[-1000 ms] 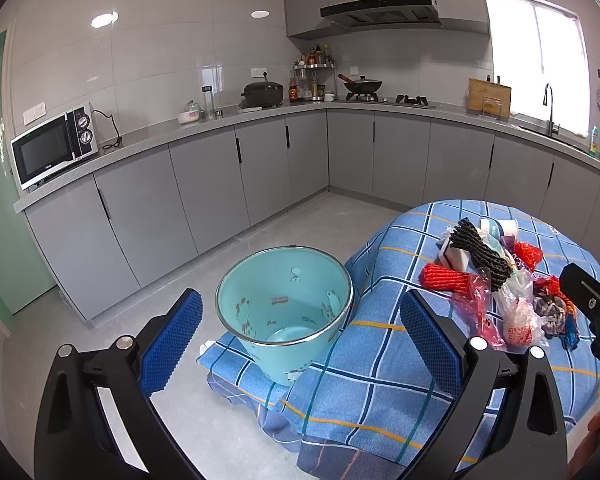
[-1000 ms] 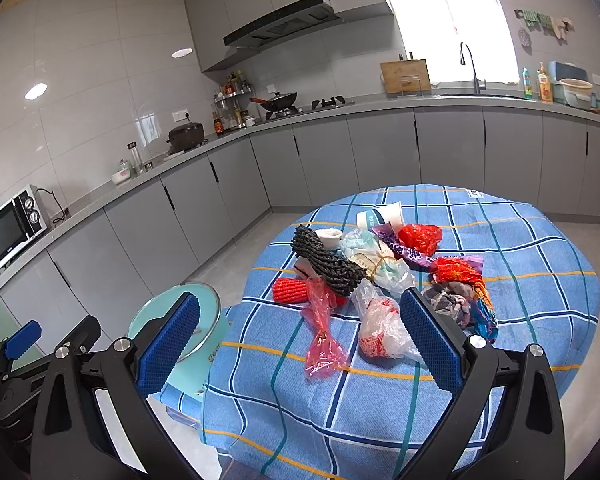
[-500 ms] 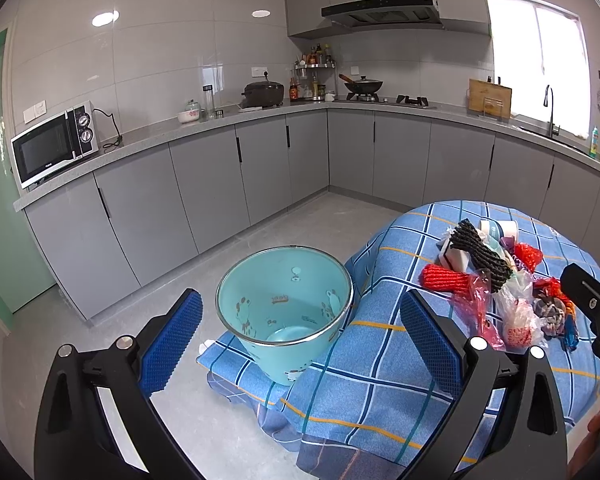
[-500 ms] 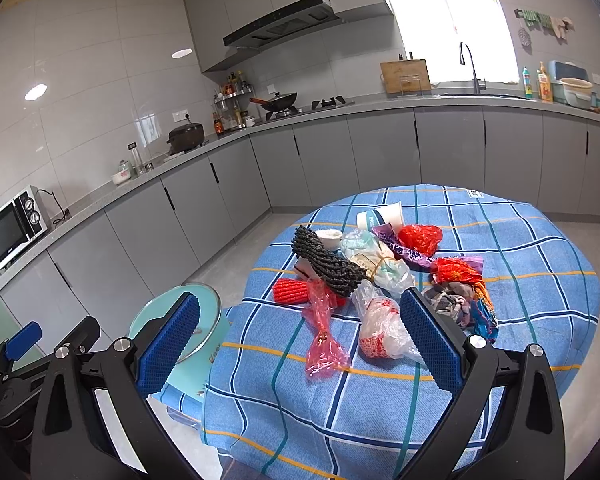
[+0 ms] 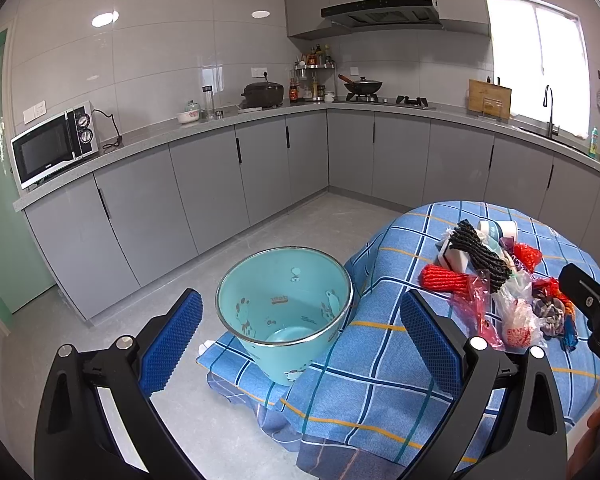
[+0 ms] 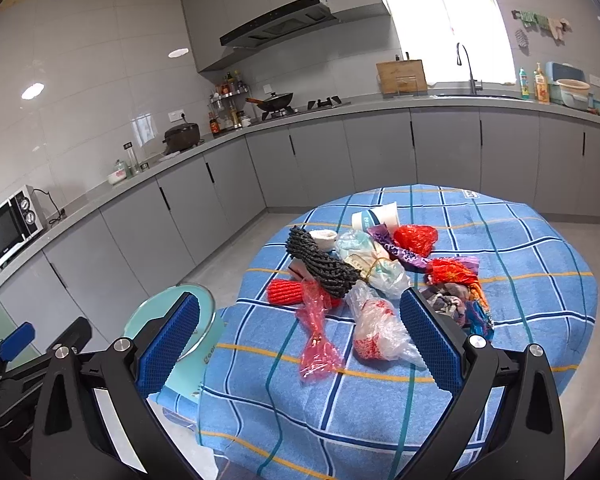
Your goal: Collect trash
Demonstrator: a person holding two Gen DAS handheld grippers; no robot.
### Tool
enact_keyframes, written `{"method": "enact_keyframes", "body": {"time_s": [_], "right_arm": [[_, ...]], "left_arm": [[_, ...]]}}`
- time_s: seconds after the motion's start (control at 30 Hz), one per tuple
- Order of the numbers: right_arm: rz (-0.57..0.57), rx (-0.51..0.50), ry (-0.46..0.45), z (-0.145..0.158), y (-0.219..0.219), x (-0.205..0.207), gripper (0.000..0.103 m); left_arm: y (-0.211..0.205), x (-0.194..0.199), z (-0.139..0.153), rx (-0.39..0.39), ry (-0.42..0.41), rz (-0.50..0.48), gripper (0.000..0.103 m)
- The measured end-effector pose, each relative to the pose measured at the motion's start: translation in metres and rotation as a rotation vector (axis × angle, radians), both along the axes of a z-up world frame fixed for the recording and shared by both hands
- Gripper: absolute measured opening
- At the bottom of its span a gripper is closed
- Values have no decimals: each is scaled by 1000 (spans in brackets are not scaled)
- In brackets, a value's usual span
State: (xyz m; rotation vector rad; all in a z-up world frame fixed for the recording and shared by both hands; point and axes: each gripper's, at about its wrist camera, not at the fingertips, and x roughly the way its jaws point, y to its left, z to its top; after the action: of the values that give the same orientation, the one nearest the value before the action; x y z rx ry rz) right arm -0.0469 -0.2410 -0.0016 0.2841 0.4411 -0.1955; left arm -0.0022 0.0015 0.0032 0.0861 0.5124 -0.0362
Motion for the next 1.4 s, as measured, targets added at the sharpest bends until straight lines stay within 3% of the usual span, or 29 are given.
{"method": "enact_keyframes", "body": {"time_s": [0.33,1.4], "right_arm": [[-4,-76,32,-5,13,23,99],[23,-51,44,-4,17,25,99]], "left_arm": [[0,-1,-2,-4,5,-4,97],[8,1,1,-14,11,8,97]]}}
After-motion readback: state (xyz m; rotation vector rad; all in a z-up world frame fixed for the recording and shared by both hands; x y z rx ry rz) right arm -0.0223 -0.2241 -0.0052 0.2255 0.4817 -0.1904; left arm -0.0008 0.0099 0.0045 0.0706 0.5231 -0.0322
